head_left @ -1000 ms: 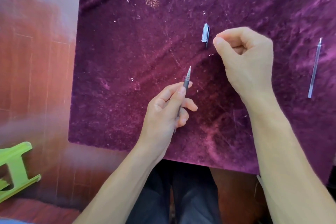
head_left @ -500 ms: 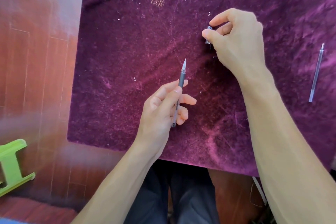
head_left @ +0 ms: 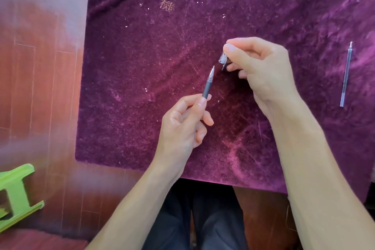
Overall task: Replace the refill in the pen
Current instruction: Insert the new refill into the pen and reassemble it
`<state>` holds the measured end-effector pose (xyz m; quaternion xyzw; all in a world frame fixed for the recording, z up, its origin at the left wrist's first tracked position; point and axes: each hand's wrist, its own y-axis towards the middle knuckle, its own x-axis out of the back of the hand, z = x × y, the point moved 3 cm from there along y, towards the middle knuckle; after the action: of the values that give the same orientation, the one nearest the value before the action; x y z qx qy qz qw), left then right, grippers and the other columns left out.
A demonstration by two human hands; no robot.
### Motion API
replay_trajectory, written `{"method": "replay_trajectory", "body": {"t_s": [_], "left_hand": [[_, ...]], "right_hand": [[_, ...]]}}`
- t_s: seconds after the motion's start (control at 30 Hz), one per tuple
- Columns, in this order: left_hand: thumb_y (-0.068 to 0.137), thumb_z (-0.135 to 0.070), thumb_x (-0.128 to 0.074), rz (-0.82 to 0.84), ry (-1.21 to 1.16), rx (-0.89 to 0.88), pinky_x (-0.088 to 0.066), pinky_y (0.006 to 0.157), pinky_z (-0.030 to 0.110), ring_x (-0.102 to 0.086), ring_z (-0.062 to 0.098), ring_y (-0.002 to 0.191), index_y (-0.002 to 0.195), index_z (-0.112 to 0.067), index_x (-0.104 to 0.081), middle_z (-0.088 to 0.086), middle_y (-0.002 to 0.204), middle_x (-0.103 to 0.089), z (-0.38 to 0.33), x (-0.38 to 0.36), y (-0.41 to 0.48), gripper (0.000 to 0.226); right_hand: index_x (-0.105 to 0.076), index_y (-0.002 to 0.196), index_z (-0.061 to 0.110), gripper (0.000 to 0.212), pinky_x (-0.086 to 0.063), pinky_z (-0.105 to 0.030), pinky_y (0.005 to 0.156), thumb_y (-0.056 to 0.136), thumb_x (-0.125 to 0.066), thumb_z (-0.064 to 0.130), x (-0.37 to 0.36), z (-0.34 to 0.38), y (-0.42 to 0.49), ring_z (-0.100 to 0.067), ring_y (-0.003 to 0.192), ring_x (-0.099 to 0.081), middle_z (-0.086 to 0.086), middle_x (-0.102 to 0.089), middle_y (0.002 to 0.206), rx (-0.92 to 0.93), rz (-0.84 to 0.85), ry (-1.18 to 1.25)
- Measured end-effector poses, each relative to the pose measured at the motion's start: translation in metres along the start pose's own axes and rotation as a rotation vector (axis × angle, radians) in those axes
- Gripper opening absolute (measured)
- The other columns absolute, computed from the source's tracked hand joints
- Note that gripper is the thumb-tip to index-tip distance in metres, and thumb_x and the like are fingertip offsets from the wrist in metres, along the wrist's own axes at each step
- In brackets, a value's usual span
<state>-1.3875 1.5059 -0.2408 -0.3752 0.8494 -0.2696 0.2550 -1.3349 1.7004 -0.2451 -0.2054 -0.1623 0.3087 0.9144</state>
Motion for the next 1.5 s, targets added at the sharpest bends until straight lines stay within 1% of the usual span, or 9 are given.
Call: {"method": "replay_trajectory", "body": {"t_s": [0.1,0.2,0.33,0.5,0.67,0.87,1.0,1.2,1.5], "left_hand": [[0.102,-0.031,-0.061,0.004,0.017,0.004,-0.03,0.042,0.019,-0.039,0.006,0.046,0.117,-0.014,-0.071,0.001,0.074,-0.065,0.004,-0.002,-0.001,0.025],[0.102,-0.03,-0.061,0.013,0.046,0.008,-0.029,0.042,0.019,-0.037,0.006,0.046,0.117,-0.013,-0.071,0.001,0.073,-0.064,0.008,-0.003,-0.003,0.025],[0.101,-0.03,-0.062,0.028,0.072,0.014,-0.029,0.041,0.019,-0.037,0.005,0.045,0.115,-0.016,-0.073,0.0,0.072,-0.064,0.012,-0.004,-0.005,0.022],[0.101,-0.03,-0.062,0.057,0.094,0.008,-0.028,0.042,0.019,-0.037,0.004,0.046,0.113,-0.018,-0.074,0.0,0.073,-0.063,0.014,-0.006,-0.007,0.021],[0.101,-0.029,-0.062,0.07,0.092,0.001,-0.026,0.042,0.02,-0.036,0.004,0.046,0.114,-0.014,-0.073,0.0,0.073,-0.063,0.017,-0.009,-0.009,0.023],[0.102,-0.029,-0.062,0.085,0.105,-0.013,-0.024,0.043,0.024,-0.035,0.005,0.047,0.114,-0.015,-0.074,0.0,0.073,-0.063,0.018,-0.01,-0.013,0.023],[0.102,-0.028,-0.061,0.086,0.109,-0.014,-0.026,0.043,0.023,-0.035,0.005,0.047,0.115,-0.014,-0.073,0.0,0.073,-0.063,0.017,-0.008,-0.018,0.023],[0.103,-0.026,-0.06,0.095,0.104,-0.015,-0.021,0.046,0.03,-0.034,0.007,0.047,0.115,-0.011,-0.072,0.0,0.073,-0.062,0.014,-0.007,-0.024,0.023],[0.103,-0.027,-0.06,0.095,0.101,-0.029,-0.026,0.043,0.021,-0.036,0.005,0.046,0.117,-0.01,-0.071,0.0,0.073,-0.063,0.012,-0.005,-0.022,0.025]], "right_hand": [[-0.083,0.096,0.029,0.005,-0.048,-0.019,0.064,0.093,-0.081,0.031,0.005,-0.014,-0.016,-0.004,0.07,-0.072,0.008,-0.083,0.087,-0.043,0.013,0.118],[-0.083,0.096,0.031,0.007,-0.049,-0.02,0.066,0.091,-0.082,0.035,0.01,-0.021,-0.027,-0.005,0.073,-0.072,0.006,-0.084,0.092,-0.049,0.013,0.164],[-0.082,0.099,0.029,0.009,-0.049,-0.023,0.068,0.092,-0.081,0.035,0.014,-0.026,-0.034,-0.006,0.074,-0.073,0.005,-0.084,0.095,-0.057,0.011,0.181],[-0.081,0.098,0.028,0.007,-0.048,-0.021,0.066,0.093,-0.081,0.033,0.019,-0.028,-0.039,-0.005,0.071,-0.072,0.006,-0.084,0.092,-0.052,0.008,0.195],[-0.082,0.095,0.033,0.004,-0.049,-0.02,0.066,0.092,-0.082,0.034,0.023,-0.029,-0.045,-0.005,0.071,-0.071,0.006,-0.083,0.092,-0.016,0.018,0.192],[-0.083,0.098,0.036,0.008,-0.05,-0.019,0.067,0.09,-0.083,0.037,0.026,-0.027,-0.052,-0.006,0.073,-0.071,0.007,-0.081,0.089,0.026,0.04,0.182],[-0.083,0.099,0.032,0.007,-0.05,-0.02,0.067,0.092,-0.083,0.032,0.027,-0.027,-0.057,-0.006,0.072,-0.069,0.005,-0.08,0.087,0.046,0.043,0.181],[-0.081,0.104,0.019,0.009,-0.051,-0.013,0.066,0.095,-0.082,0.018,0.024,-0.022,-0.066,-0.004,0.069,-0.068,0.006,-0.079,0.086,0.075,0.044,0.189],[-0.082,0.103,0.022,0.008,-0.051,-0.012,0.066,0.095,-0.082,0.02,0.018,-0.021,-0.071,-0.003,0.069,-0.069,0.008,-0.08,0.084,0.075,0.043,0.18]]}}
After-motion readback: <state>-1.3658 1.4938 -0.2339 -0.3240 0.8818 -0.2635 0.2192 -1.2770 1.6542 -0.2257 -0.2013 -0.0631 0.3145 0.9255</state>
